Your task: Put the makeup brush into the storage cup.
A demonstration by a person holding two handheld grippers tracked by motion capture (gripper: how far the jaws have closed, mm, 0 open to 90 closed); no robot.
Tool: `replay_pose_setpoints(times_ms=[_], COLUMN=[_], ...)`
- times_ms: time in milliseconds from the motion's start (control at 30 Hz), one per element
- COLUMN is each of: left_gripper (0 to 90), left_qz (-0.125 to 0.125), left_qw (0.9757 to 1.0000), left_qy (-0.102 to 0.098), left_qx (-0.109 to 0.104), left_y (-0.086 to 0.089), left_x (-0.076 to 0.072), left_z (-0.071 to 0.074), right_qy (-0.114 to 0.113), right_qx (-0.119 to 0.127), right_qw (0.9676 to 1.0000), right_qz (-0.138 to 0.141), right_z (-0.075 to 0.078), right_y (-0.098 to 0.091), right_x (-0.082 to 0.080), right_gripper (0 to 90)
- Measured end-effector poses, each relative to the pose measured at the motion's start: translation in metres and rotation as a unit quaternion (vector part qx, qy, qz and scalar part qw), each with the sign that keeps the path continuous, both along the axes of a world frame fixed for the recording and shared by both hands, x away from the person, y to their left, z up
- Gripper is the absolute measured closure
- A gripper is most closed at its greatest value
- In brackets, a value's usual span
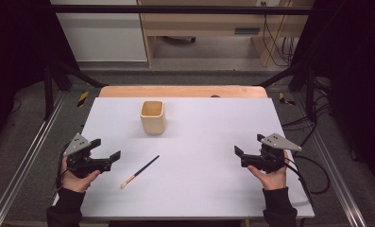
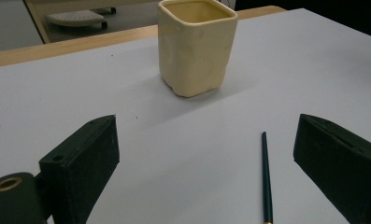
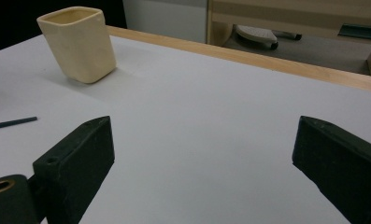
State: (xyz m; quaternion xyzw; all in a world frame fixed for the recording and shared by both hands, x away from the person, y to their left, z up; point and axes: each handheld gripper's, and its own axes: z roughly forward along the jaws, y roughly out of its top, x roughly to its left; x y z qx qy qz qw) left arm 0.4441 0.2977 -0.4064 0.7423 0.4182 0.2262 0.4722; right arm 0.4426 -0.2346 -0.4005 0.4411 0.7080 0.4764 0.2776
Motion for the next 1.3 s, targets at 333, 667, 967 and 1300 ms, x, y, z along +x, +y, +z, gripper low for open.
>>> replay_pose_setpoints(times_ms=[333,667,967,1300], left_gripper=[9.1,12.5,15.2,24.4], left_qz=[-0.019,-0.043,-0.064,-0.082], left_qw=[0.9994,0.9970,0.9931,0.9874], left_qy=[0.016,0.037,0.057,0.077], left_qx=[0.022,0.053,0.080,0.112], left_y=[-0.010,-0.024,-0.035,-0.045], left_x=[0.003,0.006,0.009,0.009], left_z=[-0.005,-0.012,-0.020,-0.028], right_qy=[0.002,-0.001,0.004,0.004], right_qx=[-0.008,-0.010,-0.017,-0.015], right_qw=[1.0000,0.9999,0.9998,0.9998], right_qz=[0.005,0.008,0.010,0.010], right_z=[0.000,0.000,-0.003,-0.003], right_y=[0.007,0.011,0.013,0.014], right_x=[0.000,0.000,0.001,0.001], right_gripper=[7.1,6.0,5.8,6.2])
